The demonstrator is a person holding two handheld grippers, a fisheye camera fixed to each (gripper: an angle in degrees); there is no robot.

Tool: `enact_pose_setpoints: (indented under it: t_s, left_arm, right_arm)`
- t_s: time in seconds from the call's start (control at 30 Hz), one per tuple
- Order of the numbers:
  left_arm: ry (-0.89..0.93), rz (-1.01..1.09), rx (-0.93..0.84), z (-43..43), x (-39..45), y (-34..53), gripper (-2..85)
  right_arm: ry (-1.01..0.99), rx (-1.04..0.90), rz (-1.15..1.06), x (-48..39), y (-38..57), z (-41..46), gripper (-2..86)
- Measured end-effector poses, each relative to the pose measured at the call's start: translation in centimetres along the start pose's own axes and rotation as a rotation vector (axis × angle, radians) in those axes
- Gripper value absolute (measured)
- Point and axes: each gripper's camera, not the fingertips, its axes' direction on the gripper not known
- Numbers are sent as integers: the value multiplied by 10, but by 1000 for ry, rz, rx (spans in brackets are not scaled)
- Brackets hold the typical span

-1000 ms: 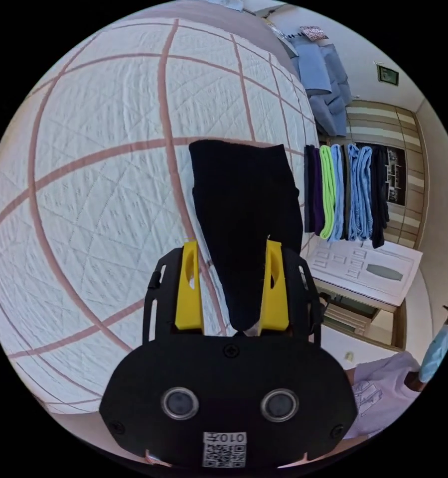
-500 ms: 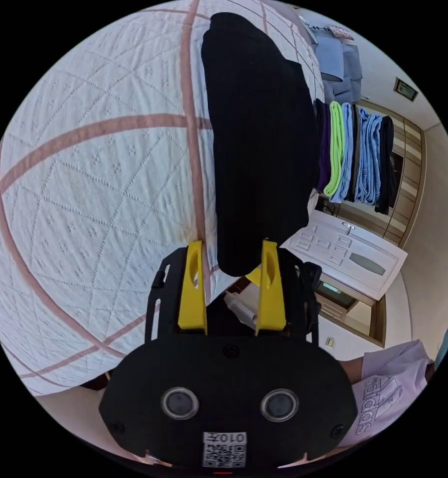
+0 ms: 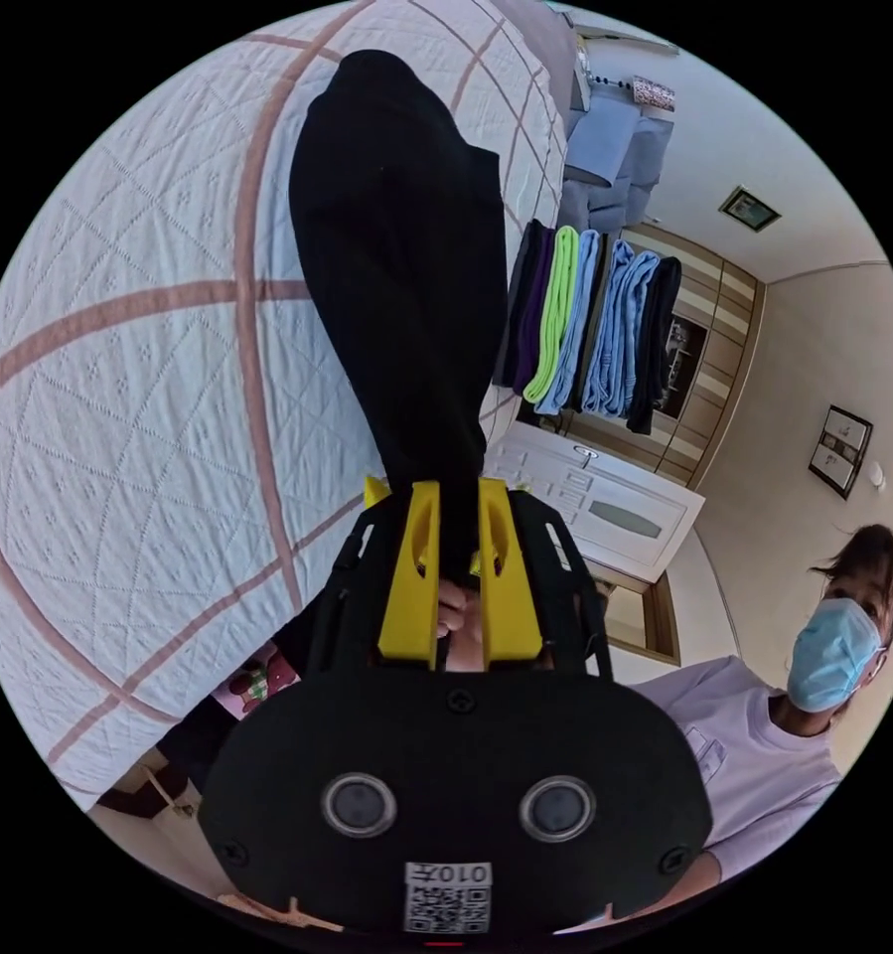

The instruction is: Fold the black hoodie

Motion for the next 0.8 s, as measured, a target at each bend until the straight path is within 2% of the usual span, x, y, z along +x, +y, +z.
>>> enact_pose_setpoints:
  t_s: [0.1,0.2,0.3,0.37,0.47,0.53,0.63,0.8]
  left_arm:
    - [35,-11,32,-1,-14,7,75]
    - [55,-26,49,0,-31,14,80]
    - [64,-19,49,-4,-49,25,95]
    - [29,-17,56,-12,-64,38,114]
    - [-8,-91,163,-35,-100,63,150]
    - [24,-91,274,-46,-125,64,169]
    - [80,-44,344,-43,-146,42,178]
    - [172,-30,370,-25,-178,16,167]
  right_arm:
    - [-18,22,43,-1,1,4,196]
    - [-47,105,66,-8,10,-1,145]
    - [4,156,38,-35,30,-11,87]
    - [73,104,48,-56,42,-18,82]
    - [63,61,45,-84,57,-34,79]
    - [60,37,40,-102,66,-47,79]
    - [36,8,78,-125,82,-72,78]
    - [84,-78,101,-165,108,-113,79]
